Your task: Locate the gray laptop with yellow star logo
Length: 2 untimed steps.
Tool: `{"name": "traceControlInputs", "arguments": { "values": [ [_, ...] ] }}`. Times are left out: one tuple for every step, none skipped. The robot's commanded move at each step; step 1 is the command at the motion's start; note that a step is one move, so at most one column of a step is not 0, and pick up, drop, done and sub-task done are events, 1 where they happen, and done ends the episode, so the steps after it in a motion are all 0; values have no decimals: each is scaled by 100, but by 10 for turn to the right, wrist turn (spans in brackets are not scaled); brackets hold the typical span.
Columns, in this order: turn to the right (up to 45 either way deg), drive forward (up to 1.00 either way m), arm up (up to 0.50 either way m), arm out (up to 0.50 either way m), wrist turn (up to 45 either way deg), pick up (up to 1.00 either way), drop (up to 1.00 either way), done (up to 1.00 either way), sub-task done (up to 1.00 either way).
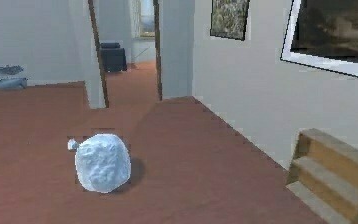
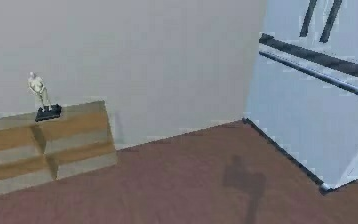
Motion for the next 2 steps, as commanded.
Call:
{"name": "traceControlInputs", "arguments": {
  "values": [
    [0, 100, 0, 0, 0, 0, 0, 0, 0],
    [-30, 0, 0, 0, 0, 0, 0, 0, 0]
  ]
}}
